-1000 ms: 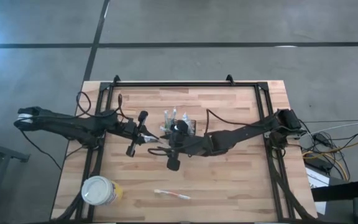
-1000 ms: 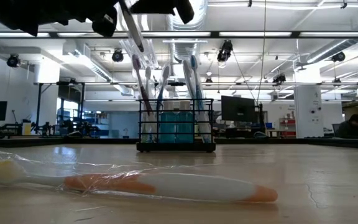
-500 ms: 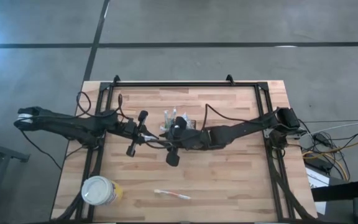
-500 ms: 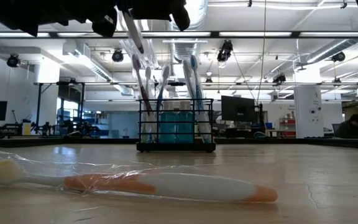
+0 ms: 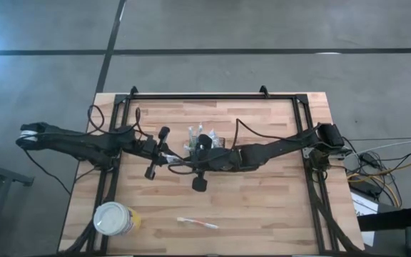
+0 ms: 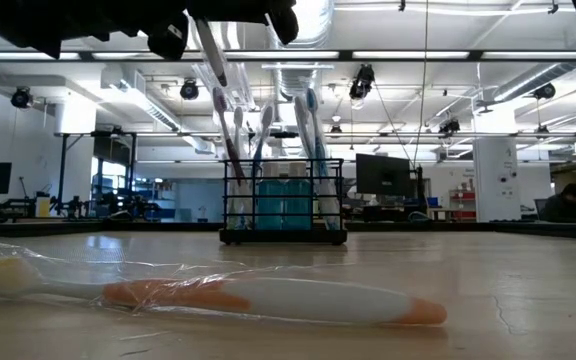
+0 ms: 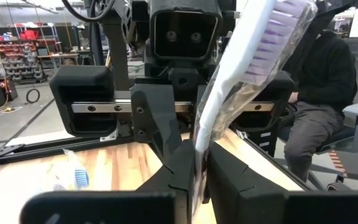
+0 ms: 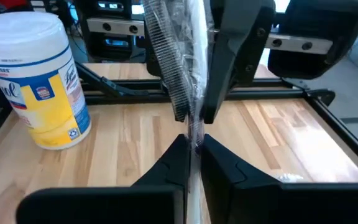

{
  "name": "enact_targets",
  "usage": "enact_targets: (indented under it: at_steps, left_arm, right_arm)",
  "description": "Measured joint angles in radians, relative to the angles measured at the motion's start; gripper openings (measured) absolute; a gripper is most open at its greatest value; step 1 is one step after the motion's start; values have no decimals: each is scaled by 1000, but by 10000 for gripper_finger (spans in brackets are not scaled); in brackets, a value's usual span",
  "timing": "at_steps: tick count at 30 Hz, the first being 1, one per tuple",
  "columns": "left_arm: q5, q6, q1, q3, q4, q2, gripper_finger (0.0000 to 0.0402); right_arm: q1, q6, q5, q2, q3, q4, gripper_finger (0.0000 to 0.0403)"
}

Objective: Pick & Place toothbrushing station
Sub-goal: Put the violet toothbrush into the wire organizer

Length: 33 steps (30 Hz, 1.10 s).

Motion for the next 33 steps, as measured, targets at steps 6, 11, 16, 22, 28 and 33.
enact_targets:
  at_steps: [6, 11, 16, 22, 28, 33]
  left_arm:
    - [3, -25, 0, 0, -5, -11, 81]
    - [6, -34, 0, 0, -30, -58, 122]
    - [6, -33, 0, 0, -80, -127, 153]
    - [5, -28, 0, 0, -179, -210, 169]
    - [18, 8, 0, -27, -342, -304, 161]
    - [19, -5, 0, -86, -339, -398, 113]
  right_arm:
    - [0, -37, 6, 1, -3, 32, 16]
    - [0, -58, 11, 1, -3, 33, 15]
    - [1, -69, 11, -4, -3, 29, 14]
    - [15, -74, 18, -30, -5, 25, 14]
    - [86, -141, 116, -130, -10, -13, 14]
    - [126, -172, 172, -261, -70, -25, 13]
